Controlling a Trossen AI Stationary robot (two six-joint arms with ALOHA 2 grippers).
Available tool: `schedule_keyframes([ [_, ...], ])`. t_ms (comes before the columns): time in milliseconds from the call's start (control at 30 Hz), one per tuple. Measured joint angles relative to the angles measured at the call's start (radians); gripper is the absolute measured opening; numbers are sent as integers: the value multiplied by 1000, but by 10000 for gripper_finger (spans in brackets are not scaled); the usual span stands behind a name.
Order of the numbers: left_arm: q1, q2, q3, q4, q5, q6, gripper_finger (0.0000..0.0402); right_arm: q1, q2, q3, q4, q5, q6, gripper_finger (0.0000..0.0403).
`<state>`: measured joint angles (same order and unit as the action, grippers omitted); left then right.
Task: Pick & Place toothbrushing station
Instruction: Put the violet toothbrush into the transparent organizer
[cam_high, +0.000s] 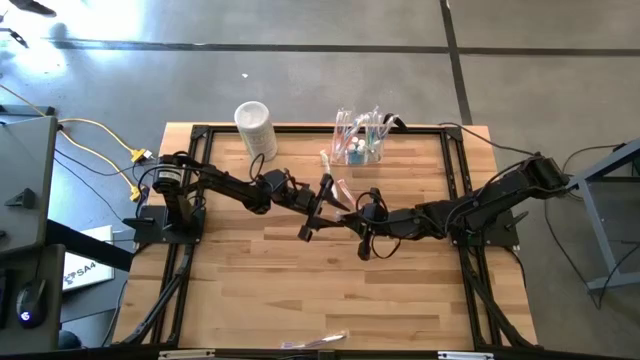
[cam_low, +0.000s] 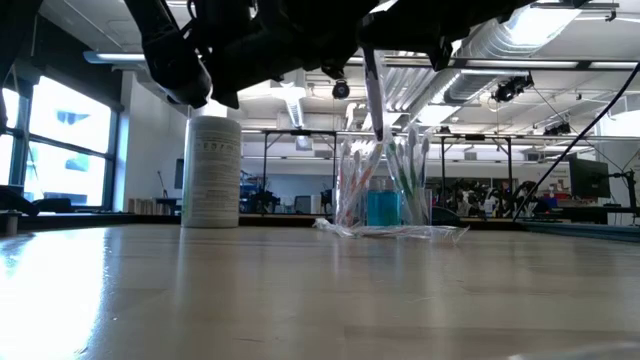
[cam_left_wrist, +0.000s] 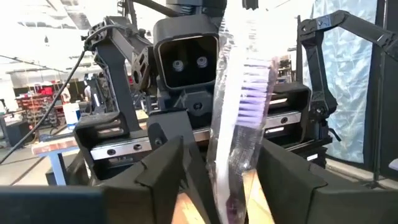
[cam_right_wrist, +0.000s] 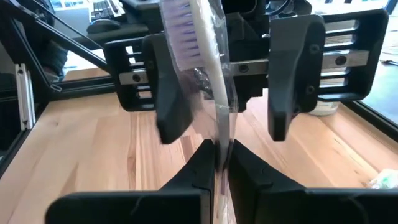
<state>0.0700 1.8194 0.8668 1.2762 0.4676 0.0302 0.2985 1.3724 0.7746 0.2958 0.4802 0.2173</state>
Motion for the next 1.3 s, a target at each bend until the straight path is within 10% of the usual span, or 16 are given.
schedule_keyframes([
  [400, 2, 0, 0, -17, 4, 25, 13, 0, 0, 0, -14, -10, 0, 15],
  [1033, 3, -32, 0, -88, 17, 18, 7, 9, -17, 0, -114, 24, 58, 176],
  [1300, 92, -225, 0, -470, -59, 149, 7, 12, -63, 0, -310, 65, 222, 179],
])
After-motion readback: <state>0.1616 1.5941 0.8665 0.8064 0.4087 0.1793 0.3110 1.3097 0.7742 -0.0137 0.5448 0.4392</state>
